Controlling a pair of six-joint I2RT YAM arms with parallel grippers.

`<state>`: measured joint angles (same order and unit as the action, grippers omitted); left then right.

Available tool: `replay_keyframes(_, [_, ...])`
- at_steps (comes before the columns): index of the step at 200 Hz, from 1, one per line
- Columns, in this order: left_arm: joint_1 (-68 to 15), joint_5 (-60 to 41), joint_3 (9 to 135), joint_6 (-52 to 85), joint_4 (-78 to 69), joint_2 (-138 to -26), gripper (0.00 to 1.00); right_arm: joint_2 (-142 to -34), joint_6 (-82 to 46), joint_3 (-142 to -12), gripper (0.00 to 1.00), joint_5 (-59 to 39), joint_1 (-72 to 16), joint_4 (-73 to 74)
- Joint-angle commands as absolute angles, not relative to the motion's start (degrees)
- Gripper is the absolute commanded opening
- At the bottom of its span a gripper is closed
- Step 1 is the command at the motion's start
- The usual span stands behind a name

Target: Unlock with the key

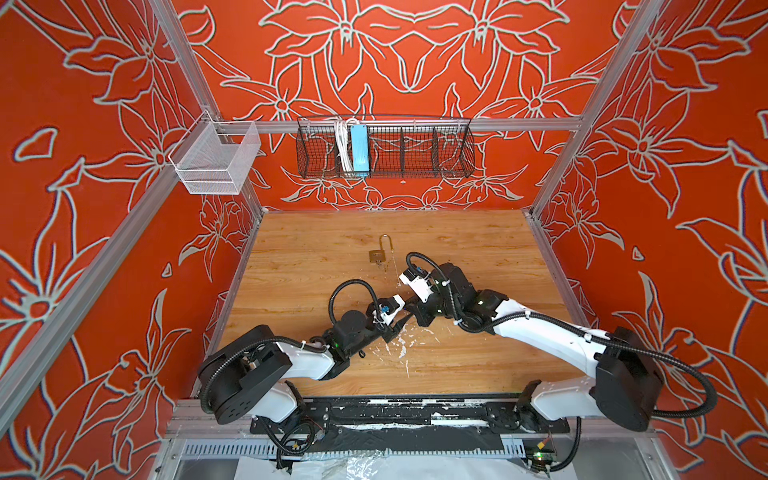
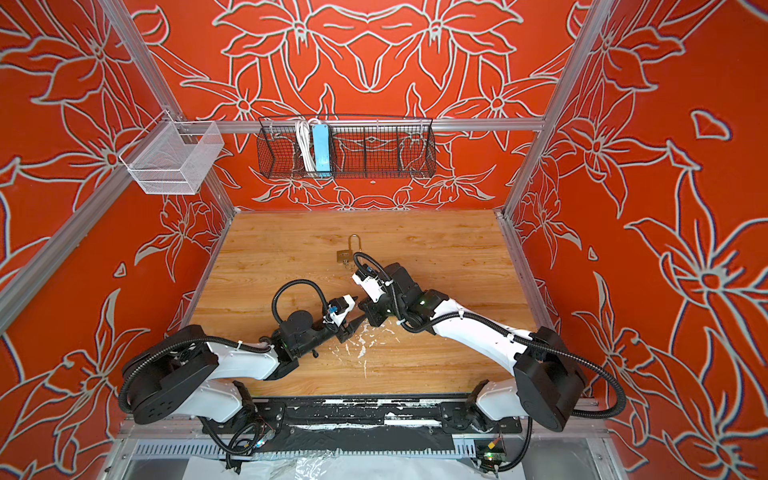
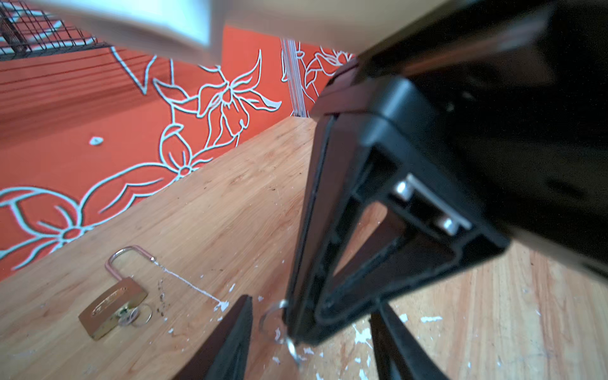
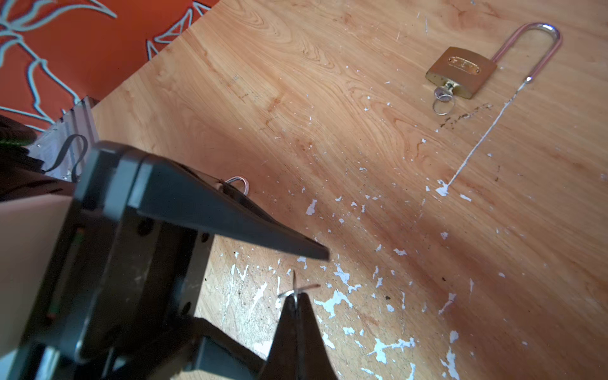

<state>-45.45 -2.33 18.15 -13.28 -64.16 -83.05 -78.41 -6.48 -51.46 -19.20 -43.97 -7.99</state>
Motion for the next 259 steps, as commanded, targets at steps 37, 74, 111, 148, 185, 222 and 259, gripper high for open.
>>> replay_keyframes(37, [-46.15, 3.33, 20.14, -13.62, -66.62, -86.02, 0.47, -74.42, -7.12, -49.69, 0.0, -20.79, -43.73, -7.29])
replay_keyframes(74, [-46.14, 5.27, 19.28, -14.28, -67.96, -85.74, 0.41, -72.75, -7.34, -49.29, 0.0, -20.63, -43.69, -7.47])
replay_keyframes(111, [-46.14, 4.23, 19.48, -14.41, -67.06, -85.43, 0.33, -71.77, -7.21, -48.87, 0.0, -20.48, -43.79, -7.51])
replay_keyframes(148, [-46.14, 4.04, 19.65, -15.09, -65.81, -84.9, 0.23, -71.37, -6.94, -48.69, 0.0, -19.53, -43.72, -7.73])
replay_keyframes(185, [-46.14, 3.13, 19.51, -16.02, -63.24, -83.52, 0.18, -71.0, -6.75, -48.58, 0.0, -18.49, -43.73, -7.9])
replay_keyframes(222, [-46.15, 3.03, 19.07, -18.11, -61.57, -81.71, 0.11, -70.93, -6.78, -48.49, 0.0, -17.96, -43.76, -7.9])
replay_keyframes(259, [-46.18, 1.82, 18.65, -19.79, -57.99, -78.86, 0.11, -70.4, -6.64, -48.3, 0.0, -16.25, -43.79, -8.26])
